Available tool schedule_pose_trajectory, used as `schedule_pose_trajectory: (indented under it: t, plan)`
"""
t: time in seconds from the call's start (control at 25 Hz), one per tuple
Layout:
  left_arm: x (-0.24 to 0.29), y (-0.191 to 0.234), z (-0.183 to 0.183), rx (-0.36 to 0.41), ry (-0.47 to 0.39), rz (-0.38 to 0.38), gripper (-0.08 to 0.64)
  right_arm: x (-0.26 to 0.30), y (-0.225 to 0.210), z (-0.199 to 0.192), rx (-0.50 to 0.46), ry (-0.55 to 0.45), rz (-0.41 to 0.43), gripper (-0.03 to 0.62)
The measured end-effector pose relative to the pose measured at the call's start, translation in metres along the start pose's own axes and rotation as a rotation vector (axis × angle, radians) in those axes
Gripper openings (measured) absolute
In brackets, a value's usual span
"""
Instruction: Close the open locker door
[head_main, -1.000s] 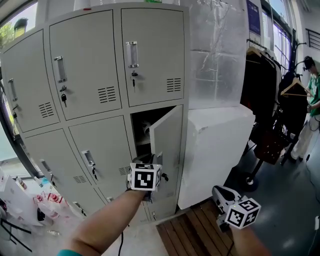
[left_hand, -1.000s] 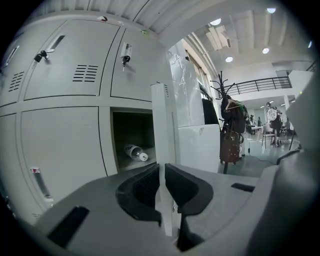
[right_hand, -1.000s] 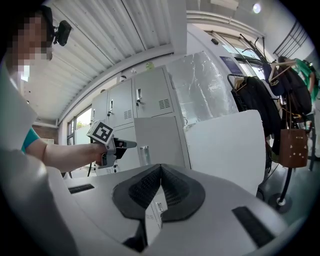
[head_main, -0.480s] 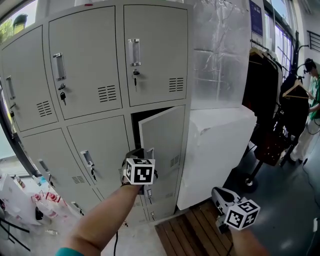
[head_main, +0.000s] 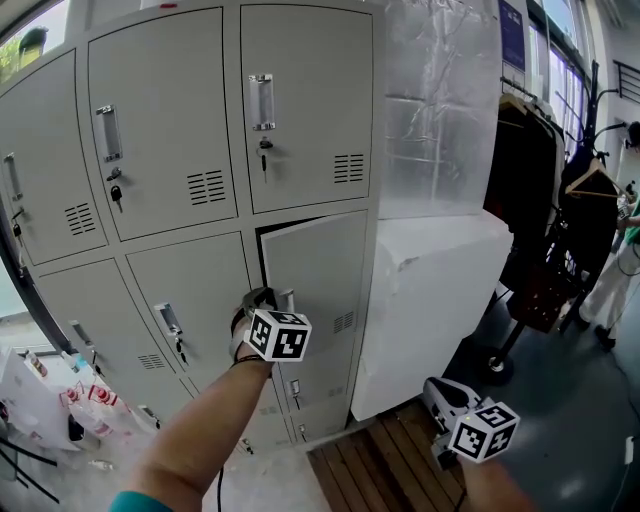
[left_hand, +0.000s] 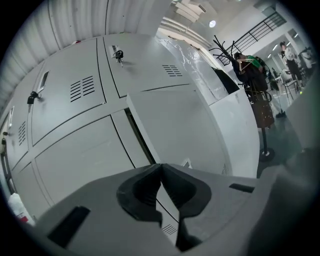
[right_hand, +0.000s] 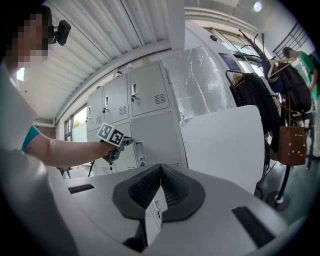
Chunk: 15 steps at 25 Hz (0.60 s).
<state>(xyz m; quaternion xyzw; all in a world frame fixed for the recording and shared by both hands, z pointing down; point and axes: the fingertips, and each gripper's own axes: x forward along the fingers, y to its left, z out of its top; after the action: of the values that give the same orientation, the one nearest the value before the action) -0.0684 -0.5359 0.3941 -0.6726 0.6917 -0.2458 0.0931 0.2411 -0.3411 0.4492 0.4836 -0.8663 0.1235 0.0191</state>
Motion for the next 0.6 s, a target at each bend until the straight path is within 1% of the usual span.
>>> schedule_pose_trajectory:
  t: [0.12, 0.6]
  plan:
    - [0.008, 0.005, 0.0, 0.015, 0.014, 0.017, 0.009, 0.001, -0.003, -0.001, 0.003, 0.001, -0.002, -0.002]
    - [0.036, 0.018, -0.002, 0.009, 0.081, 0.058, 0.009, 0.001, -0.015, -0.003, 0.015, 0.004, -0.01, -0.002]
